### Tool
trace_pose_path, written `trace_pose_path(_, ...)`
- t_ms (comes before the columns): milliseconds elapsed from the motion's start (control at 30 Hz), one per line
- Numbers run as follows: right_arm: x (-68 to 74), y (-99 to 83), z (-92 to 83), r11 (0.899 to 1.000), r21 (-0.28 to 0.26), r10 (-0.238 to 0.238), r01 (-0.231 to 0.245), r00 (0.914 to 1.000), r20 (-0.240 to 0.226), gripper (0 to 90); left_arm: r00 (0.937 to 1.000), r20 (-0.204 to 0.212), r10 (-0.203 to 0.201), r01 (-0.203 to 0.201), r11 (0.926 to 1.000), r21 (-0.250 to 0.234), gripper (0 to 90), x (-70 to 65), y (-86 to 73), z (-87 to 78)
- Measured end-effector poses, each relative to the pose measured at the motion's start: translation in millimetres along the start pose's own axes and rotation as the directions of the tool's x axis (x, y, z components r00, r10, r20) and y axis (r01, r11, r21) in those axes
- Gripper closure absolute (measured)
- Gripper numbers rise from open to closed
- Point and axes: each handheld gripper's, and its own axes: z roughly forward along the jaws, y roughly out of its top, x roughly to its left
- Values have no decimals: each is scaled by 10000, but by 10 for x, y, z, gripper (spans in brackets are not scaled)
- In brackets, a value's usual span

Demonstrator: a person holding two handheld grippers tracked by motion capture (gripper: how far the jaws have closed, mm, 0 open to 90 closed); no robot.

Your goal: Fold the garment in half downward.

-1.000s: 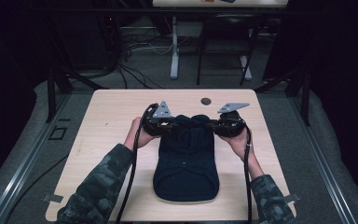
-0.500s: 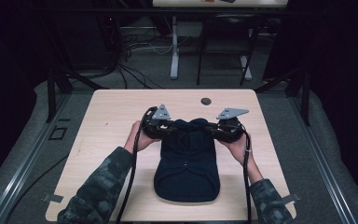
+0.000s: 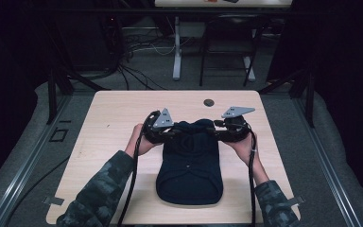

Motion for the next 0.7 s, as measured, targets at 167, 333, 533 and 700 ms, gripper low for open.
trace_pose_path(167, 52, -14, -5, 9992, -63, -398, 398, 9991, 118, 752, 10000, 30, -50, 49, 9999, 143, 693, 18, -6, -21)
trace_pose_path(333, 113, -70, 7, 9990, 125, -416, 420, 9988, -274, 760, 9994, 169, -313, 304, 9983, 494, 676, 7, -34, -37)
trace_pose_path(533, 164, -142, -13, 9985, 323, -418, 440, 9968, -683, 751, 9988, 130, -474, 464, 9964, 714, 612, -50, -90, -42)
trace_pose_path(700, 215, -224, -22, 9981, 349, -488, 511, 9968, -640, 745, 9976, 249, -639, 616, 9946, 838, 577, -100, -120, -46)
